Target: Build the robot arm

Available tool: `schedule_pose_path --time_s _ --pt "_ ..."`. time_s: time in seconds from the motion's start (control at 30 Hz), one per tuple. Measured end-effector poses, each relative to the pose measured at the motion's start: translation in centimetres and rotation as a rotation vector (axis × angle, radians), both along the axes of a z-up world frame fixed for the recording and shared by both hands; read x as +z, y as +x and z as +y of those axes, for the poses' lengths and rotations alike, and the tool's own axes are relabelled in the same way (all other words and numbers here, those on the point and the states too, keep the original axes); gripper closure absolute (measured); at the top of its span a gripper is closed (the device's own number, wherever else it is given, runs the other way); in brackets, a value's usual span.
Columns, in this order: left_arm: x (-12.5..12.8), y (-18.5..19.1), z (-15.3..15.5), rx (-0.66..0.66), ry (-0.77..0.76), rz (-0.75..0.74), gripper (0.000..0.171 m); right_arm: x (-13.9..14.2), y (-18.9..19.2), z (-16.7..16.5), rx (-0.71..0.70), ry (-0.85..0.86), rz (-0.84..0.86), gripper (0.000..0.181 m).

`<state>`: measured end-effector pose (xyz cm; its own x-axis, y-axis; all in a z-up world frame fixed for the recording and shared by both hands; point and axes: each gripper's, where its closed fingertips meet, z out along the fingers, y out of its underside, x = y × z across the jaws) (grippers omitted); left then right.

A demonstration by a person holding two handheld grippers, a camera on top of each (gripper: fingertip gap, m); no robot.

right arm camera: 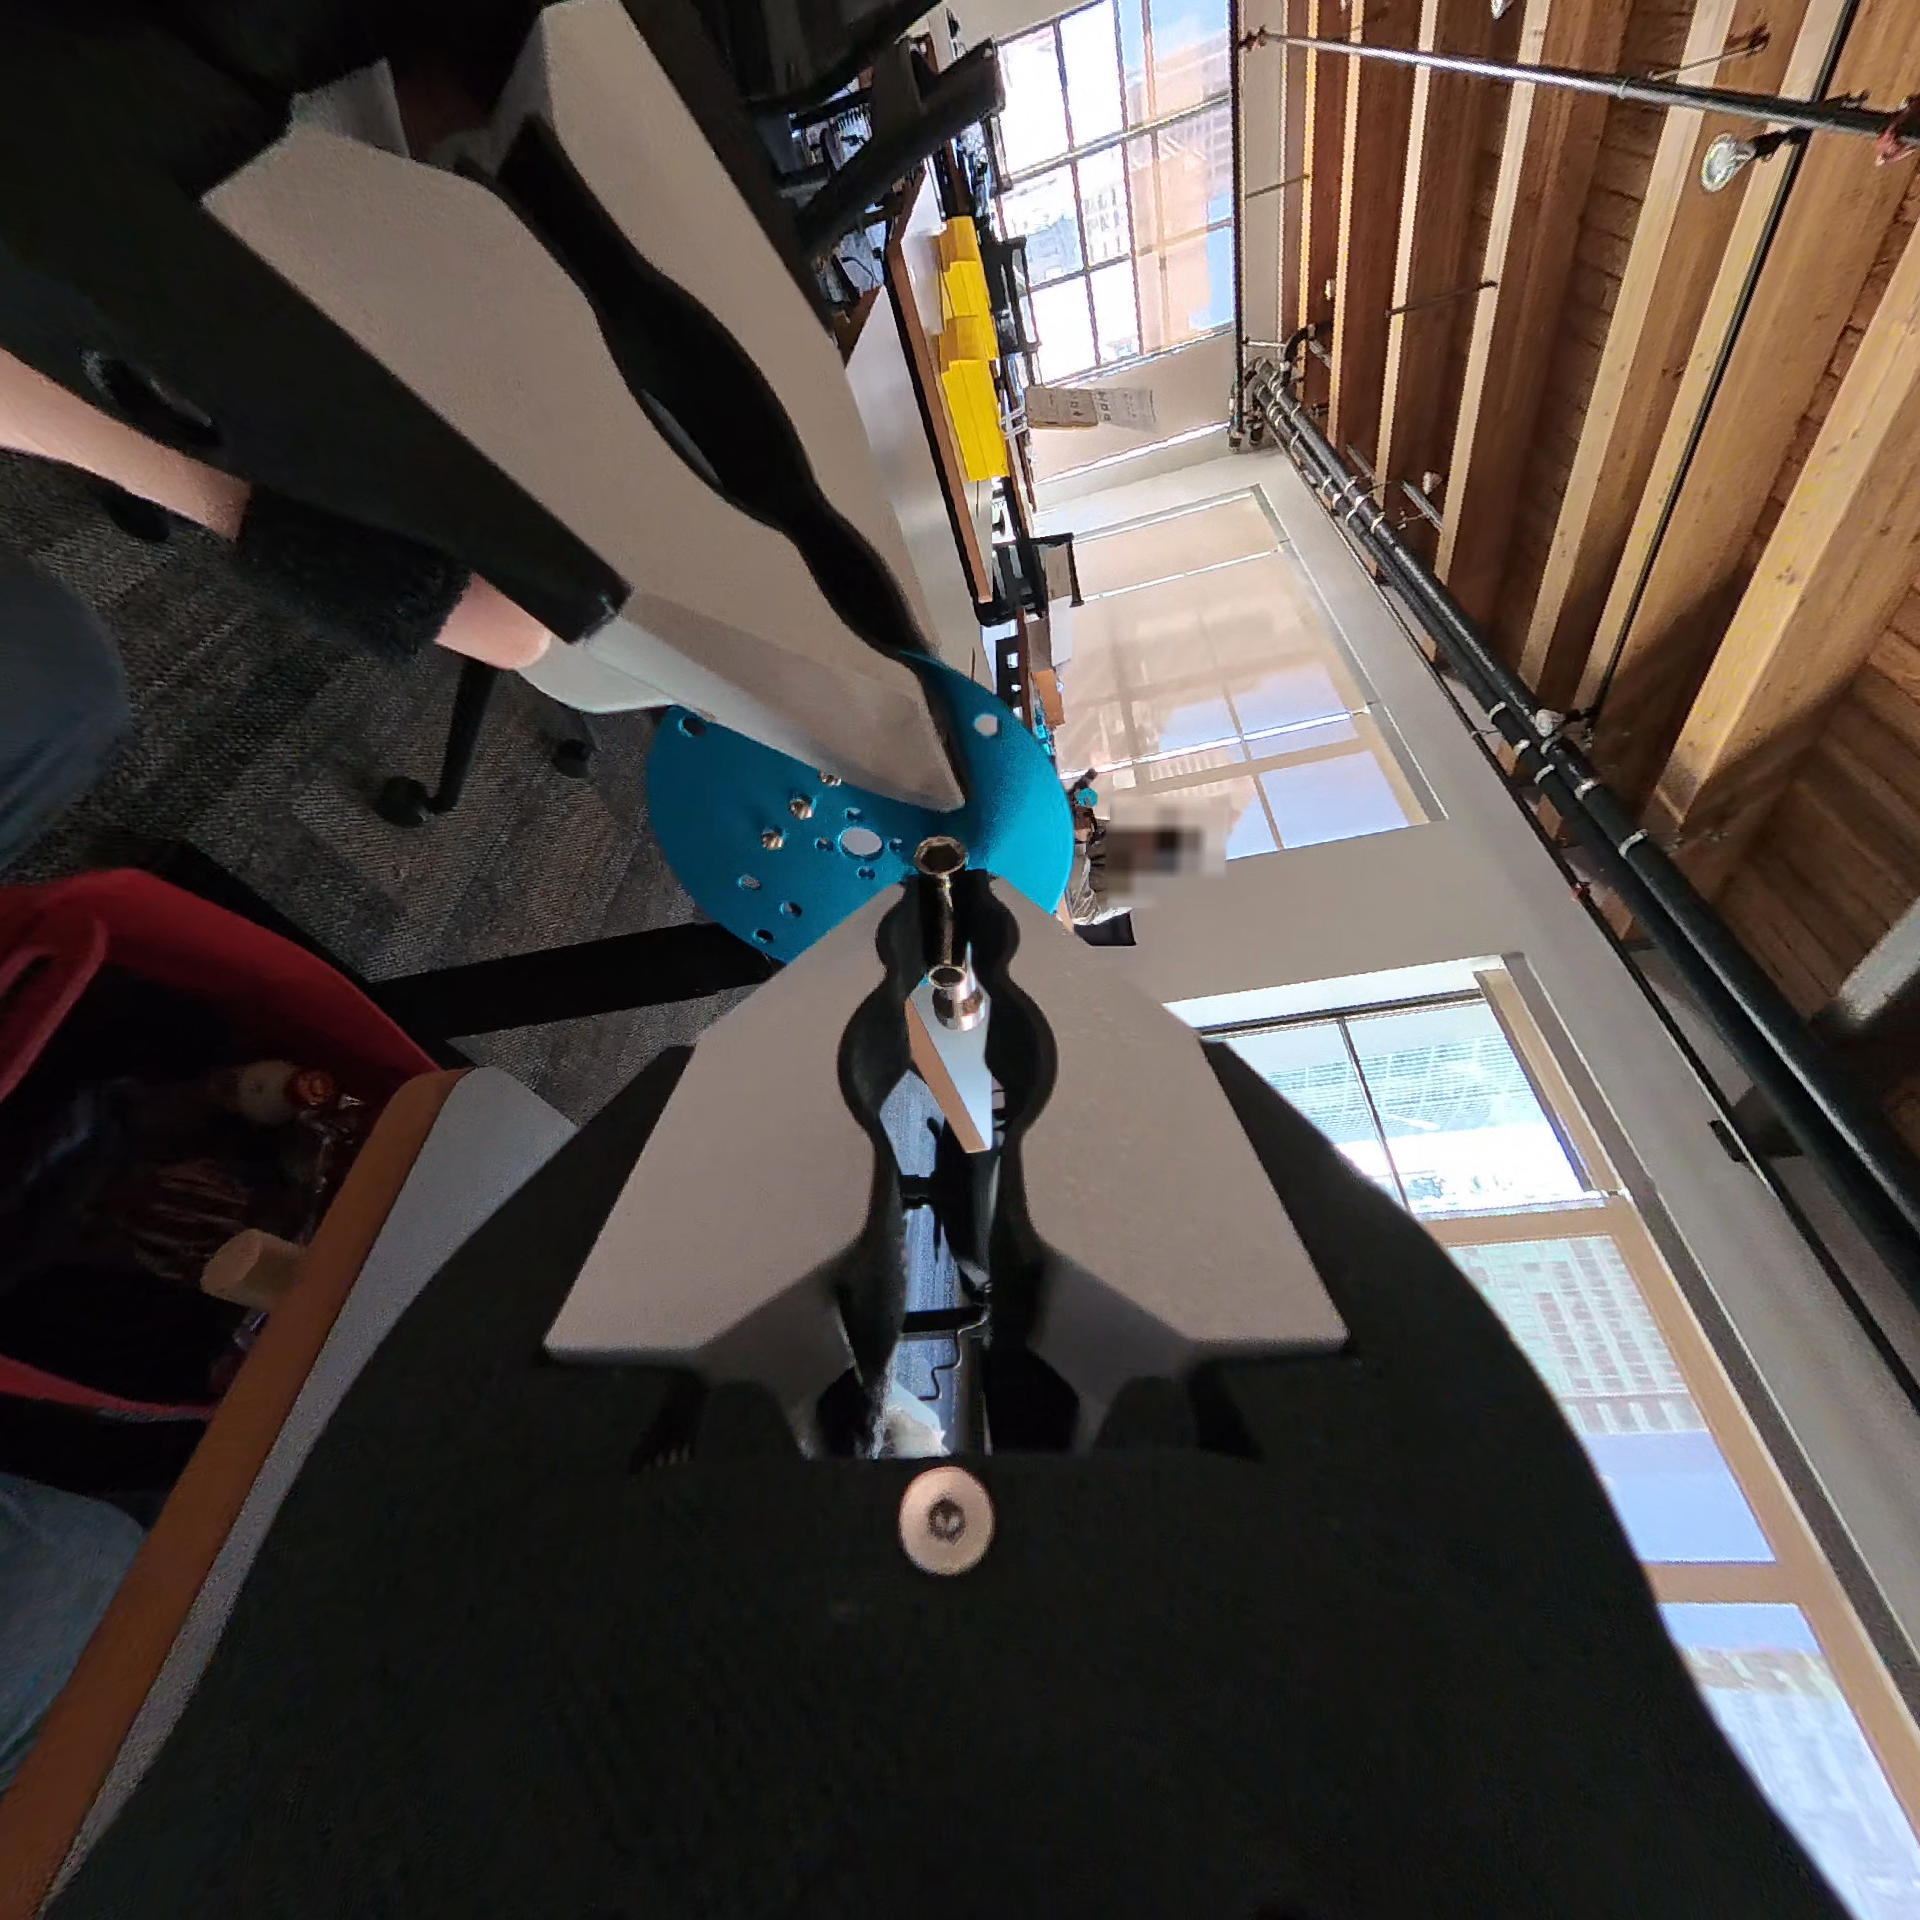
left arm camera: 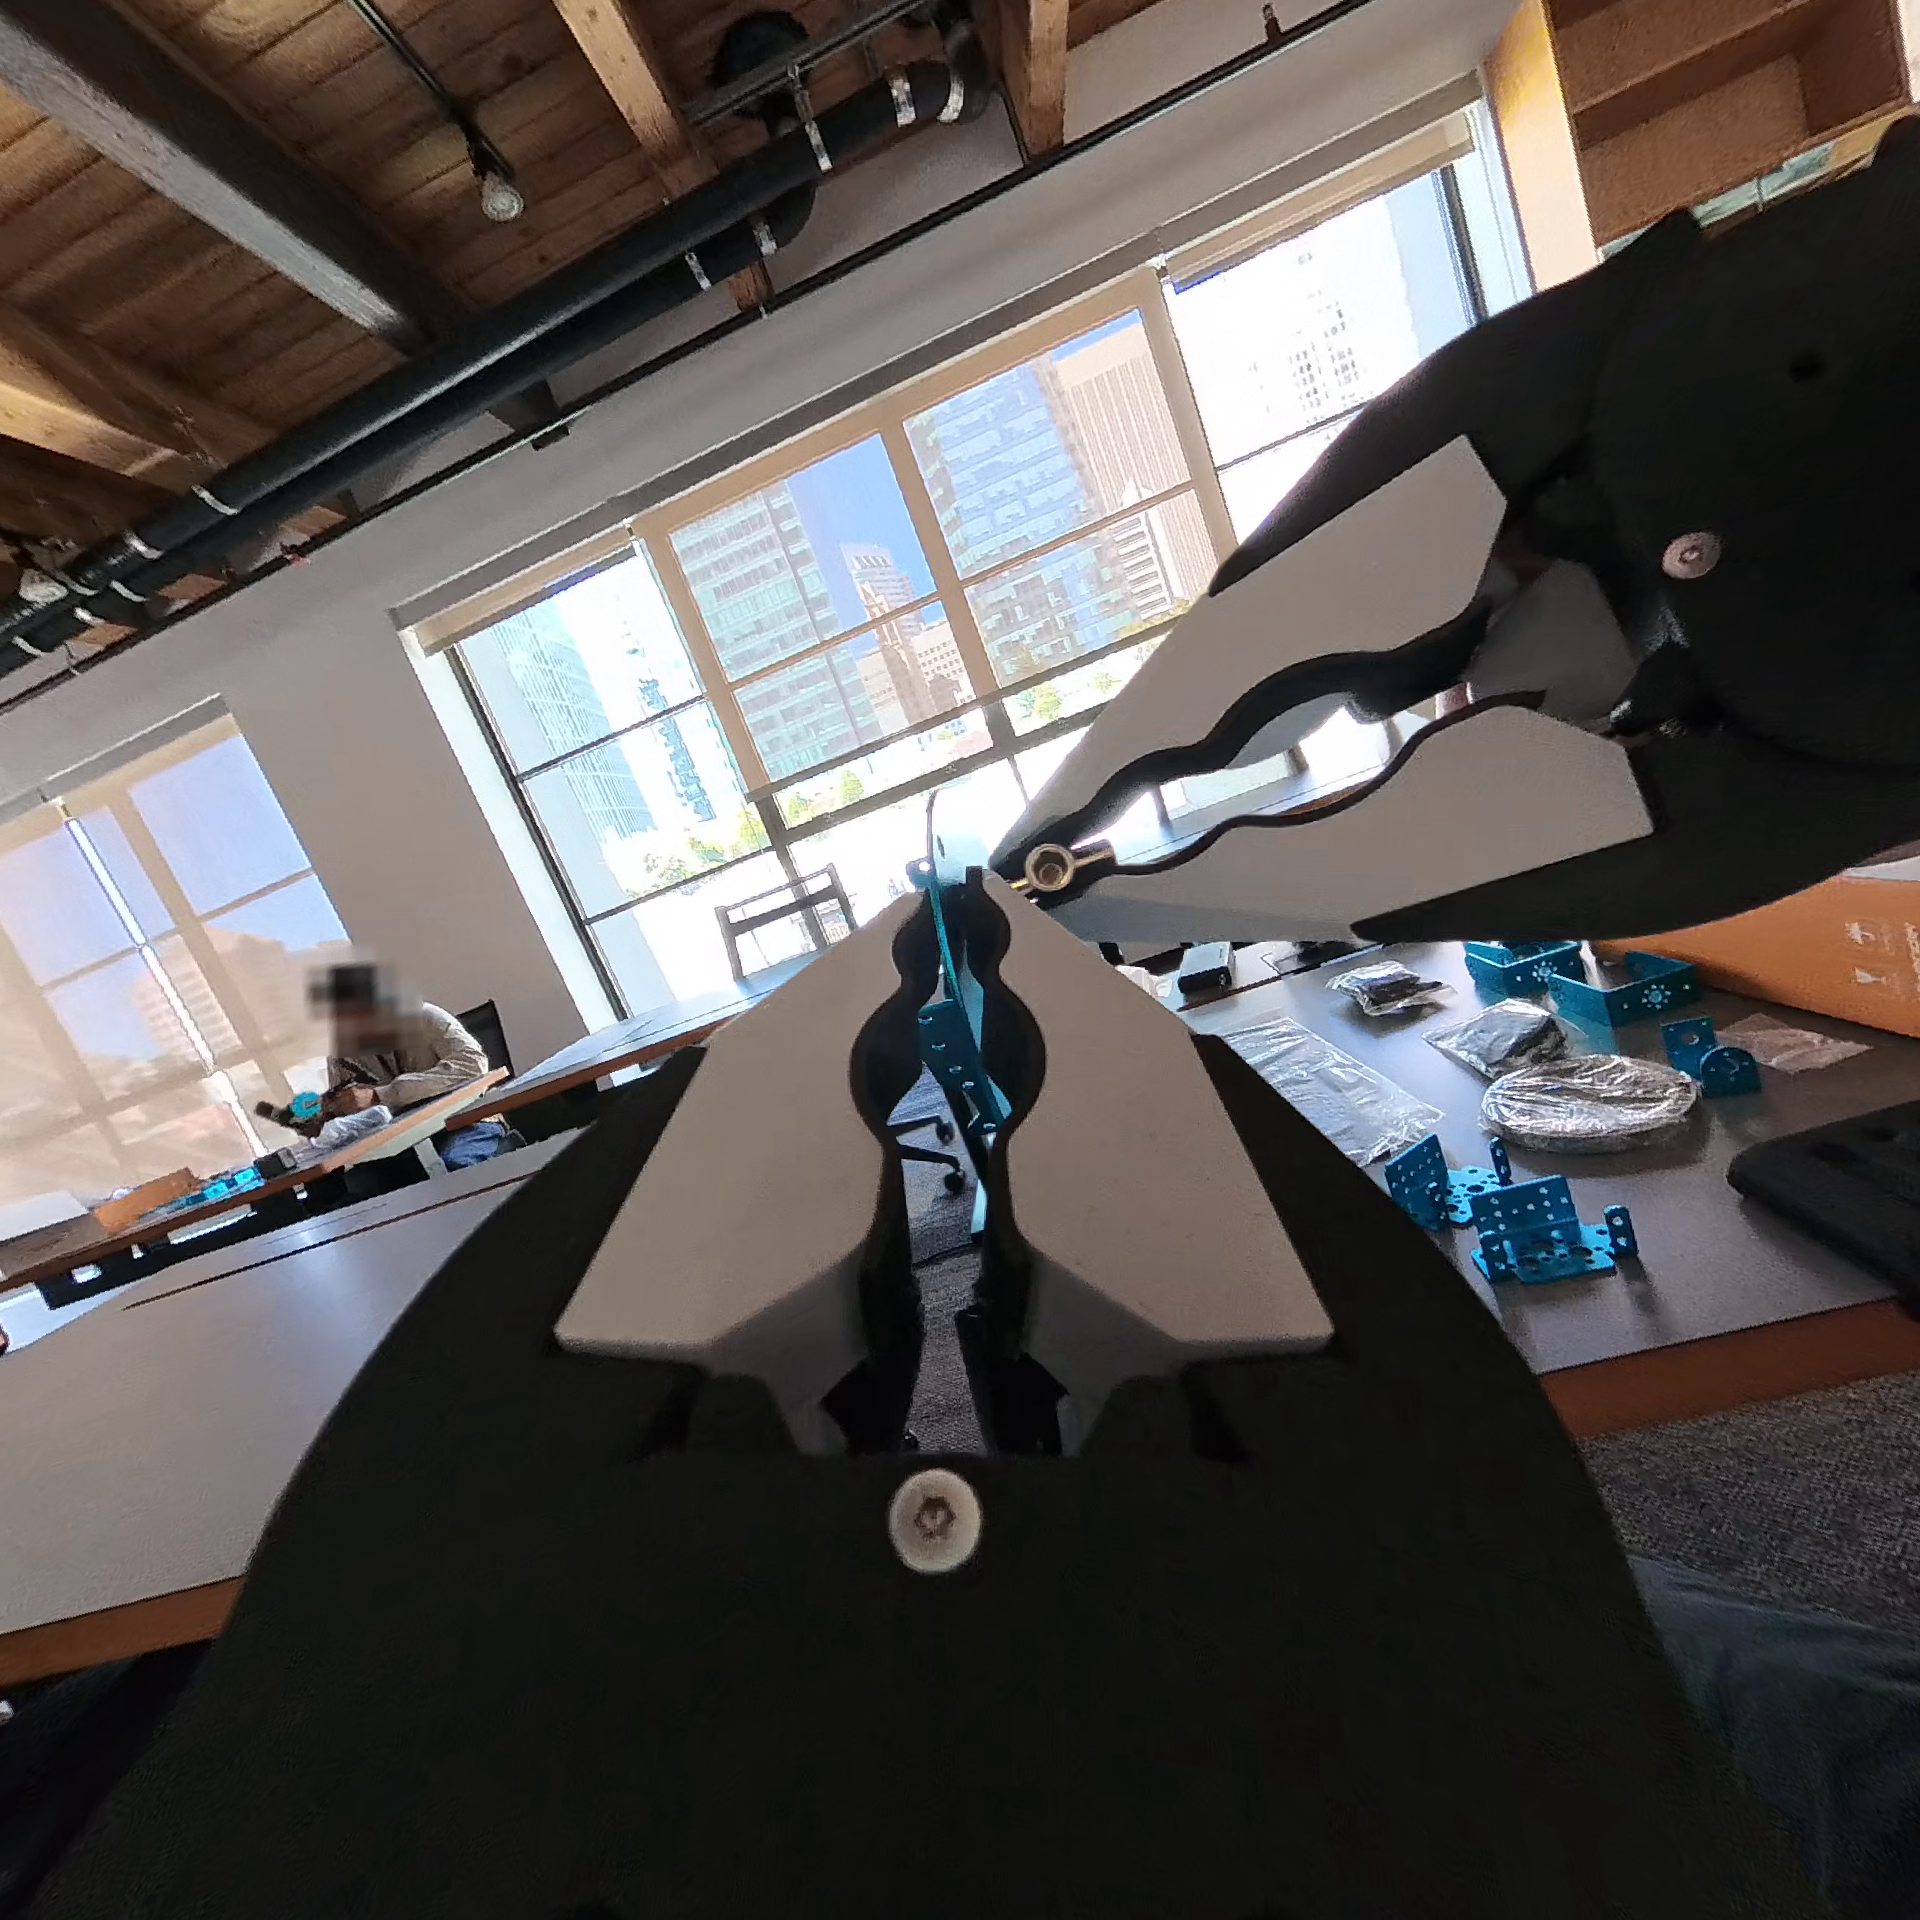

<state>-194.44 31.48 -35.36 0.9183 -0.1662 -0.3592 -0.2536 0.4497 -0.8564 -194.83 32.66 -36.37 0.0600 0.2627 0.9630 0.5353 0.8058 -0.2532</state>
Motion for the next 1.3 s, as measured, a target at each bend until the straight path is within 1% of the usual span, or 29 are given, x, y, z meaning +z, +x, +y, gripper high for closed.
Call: schedule_pose_path --time_s 0.2,0.4,0.47,0.6,0.7,0.77,0.8,0.83,0.9,1.0,1.07,1.13,1.23,1.3 --pt "0.1 -0.1 0.0 0.006 0.009 -0.005 0.170 0.1 -0.2 0.0 -0.012 0.032 -0.003 0.175" --pt "0.3 -0.1 0.1 0.063 0.014 0.002 0.170 0.4 -0.5 0.1 -0.075 0.081 0.022 0.175" --pt "0.2 -0.1 0.2 0.048 -0.006 -0.016 0.169 0.3 -0.6 0.2 -0.084 0.105 0.014 0.175" --pt "0.0 -0.2 0.4 -0.058 -0.075 -0.133 0.170 0.2 -0.5 0.3 -0.096 0.218 0.000 0.174" --pt "0.0 -0.5 0.6 -0.152 -0.130 -0.279 0.169 0.3 -0.6 0.4 -0.120 0.230 0.032 0.174" --pt "-0.2 -0.5 0.9 -0.179 -0.169 -0.331 0.168 0.1 -0.6 0.6 -0.139 0.269 0.019 0.174" --pt "-0.3 -0.5 1.0 -0.168 -0.167 -0.327 0.169 0.0 -0.7 0.7 -0.144 0.284 0.017 0.174" --pt "-0.4 -0.5 1.1 -0.145 -0.155 -0.306 0.168 -0.1 -0.7 0.8 -0.144 0.268 0.024 0.174" --pt "-0.4 -0.4 0.9 -0.105 -0.106 -0.246 0.168 -0.1 -0.6 0.8 -0.133 0.179 0.048 0.174" --pt "-0.2 -0.1 0.6 -0.084 -0.036 -0.171 0.169 0.1 -0.4 0.5 -0.119 0.038 0.074 0.175" --pt "-0.2 0.0 0.6 -0.073 -0.020 -0.168 0.169 0.2 -0.4 0.5 -0.114 -0.013 0.092 0.175" --pt "-0.1 0.0 0.7 -0.108 -0.038 -0.207 0.169 0.3 -0.4 0.6 -0.109 -0.006 0.104 0.175" --pt "-0.3 0.0 0.8 -0.180 -0.085 -0.260 0.169 0.2 -0.4 0.5 -0.085 0.087 0.074 0.174" --pt "-0.5 0.0 0.9 -0.195 -0.109 -0.265 0.169 0.0 -0.4 0.5 -0.072 0.059 0.074 0.175"
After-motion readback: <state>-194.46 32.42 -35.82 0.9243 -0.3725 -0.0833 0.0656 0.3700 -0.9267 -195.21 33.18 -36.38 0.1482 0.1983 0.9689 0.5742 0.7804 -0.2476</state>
